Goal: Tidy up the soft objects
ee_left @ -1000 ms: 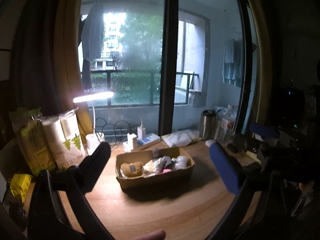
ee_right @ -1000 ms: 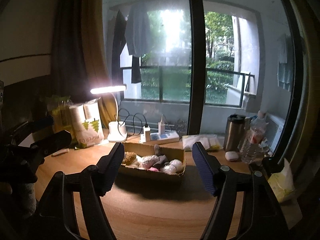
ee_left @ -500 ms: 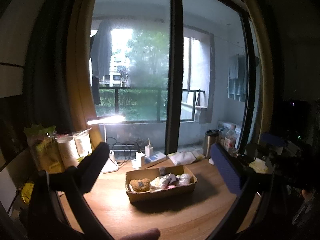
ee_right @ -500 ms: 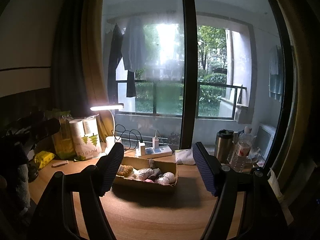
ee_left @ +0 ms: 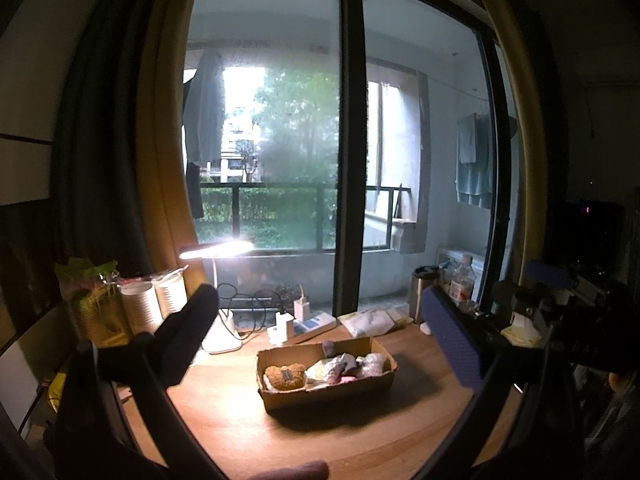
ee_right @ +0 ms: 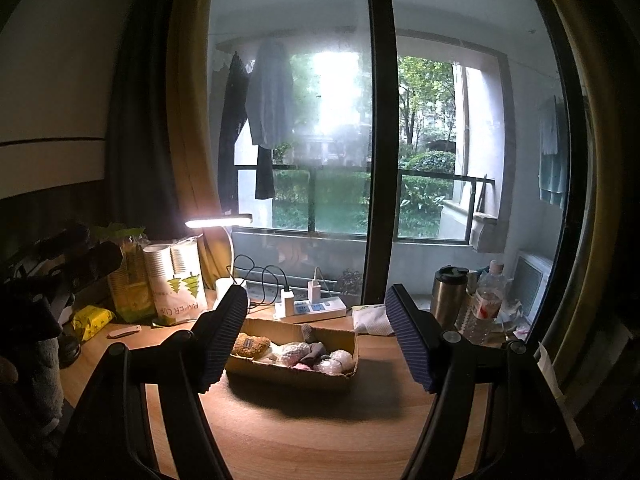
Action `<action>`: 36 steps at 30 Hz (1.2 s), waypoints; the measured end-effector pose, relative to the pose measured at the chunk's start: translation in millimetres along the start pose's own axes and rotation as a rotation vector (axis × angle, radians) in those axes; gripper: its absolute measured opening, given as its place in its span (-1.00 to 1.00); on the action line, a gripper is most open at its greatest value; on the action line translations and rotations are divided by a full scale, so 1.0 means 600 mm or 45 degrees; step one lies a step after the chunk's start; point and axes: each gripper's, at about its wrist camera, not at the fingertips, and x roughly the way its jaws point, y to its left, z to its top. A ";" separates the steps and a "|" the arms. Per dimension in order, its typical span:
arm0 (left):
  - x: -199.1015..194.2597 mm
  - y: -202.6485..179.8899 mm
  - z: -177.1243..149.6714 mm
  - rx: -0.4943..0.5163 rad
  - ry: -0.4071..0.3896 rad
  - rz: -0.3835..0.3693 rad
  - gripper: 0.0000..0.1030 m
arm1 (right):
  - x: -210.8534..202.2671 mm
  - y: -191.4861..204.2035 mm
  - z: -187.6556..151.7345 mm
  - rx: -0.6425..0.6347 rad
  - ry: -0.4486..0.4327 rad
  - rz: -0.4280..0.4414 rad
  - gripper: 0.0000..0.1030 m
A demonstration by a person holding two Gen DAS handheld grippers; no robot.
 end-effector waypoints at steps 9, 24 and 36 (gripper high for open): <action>-0.001 -0.003 0.001 -0.001 0.010 -0.010 0.98 | -0.001 0.003 -0.002 0.003 0.003 0.002 0.45; -0.002 -0.006 0.003 -0.001 0.011 -0.013 0.98 | -0.001 0.002 -0.002 0.003 0.007 0.000 0.45; -0.002 -0.007 0.002 -0.001 0.012 -0.013 0.98 | -0.001 0.002 -0.001 0.004 0.008 0.000 0.45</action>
